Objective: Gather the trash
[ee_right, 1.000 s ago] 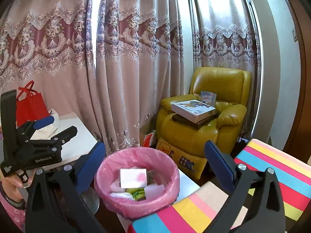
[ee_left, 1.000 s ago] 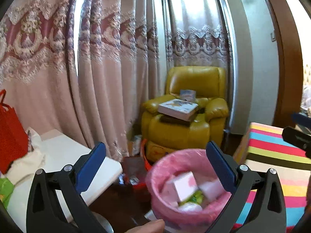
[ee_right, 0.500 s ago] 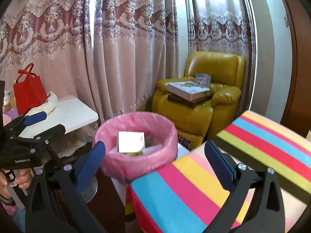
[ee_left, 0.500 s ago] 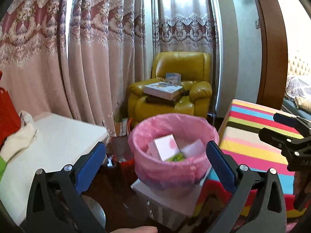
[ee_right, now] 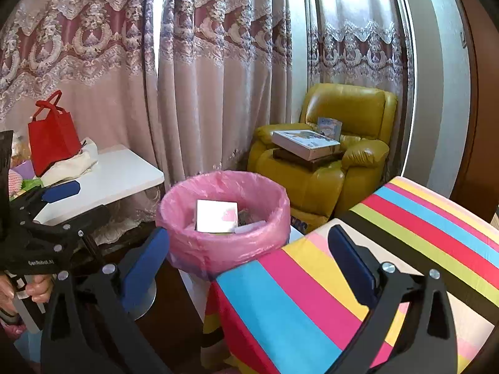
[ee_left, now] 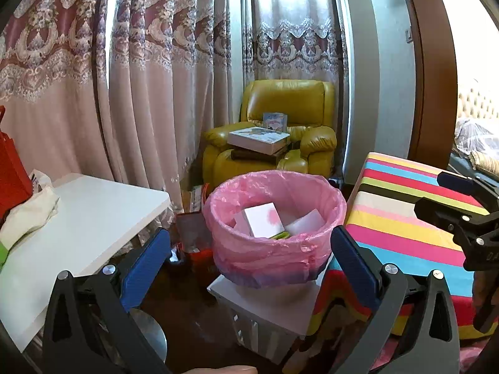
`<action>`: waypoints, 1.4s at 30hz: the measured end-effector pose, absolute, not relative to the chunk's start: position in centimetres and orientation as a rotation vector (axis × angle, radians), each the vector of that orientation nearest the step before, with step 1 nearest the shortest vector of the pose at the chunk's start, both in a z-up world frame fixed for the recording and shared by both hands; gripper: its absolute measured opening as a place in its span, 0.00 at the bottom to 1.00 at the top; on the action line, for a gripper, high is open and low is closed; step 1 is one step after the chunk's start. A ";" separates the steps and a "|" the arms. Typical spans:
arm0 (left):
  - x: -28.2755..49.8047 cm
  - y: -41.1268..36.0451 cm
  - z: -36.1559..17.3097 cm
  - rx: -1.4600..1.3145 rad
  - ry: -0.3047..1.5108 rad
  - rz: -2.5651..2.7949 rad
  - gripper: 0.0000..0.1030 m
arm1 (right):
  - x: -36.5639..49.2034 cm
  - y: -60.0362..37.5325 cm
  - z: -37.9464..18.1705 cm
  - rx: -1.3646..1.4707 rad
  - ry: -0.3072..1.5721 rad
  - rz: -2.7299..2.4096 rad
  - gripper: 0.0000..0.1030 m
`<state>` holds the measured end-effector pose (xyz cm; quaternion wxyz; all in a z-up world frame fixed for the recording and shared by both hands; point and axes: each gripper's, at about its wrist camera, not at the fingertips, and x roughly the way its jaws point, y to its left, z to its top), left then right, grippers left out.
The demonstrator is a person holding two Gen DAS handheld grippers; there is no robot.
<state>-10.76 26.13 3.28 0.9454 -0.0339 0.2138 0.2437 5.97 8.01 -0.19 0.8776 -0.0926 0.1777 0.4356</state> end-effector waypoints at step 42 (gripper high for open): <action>-10.6 25.9 3.0 -0.073 0.446 0.491 0.94 | 6.3 8.5 -0.3 -0.191 0.384 0.895 0.96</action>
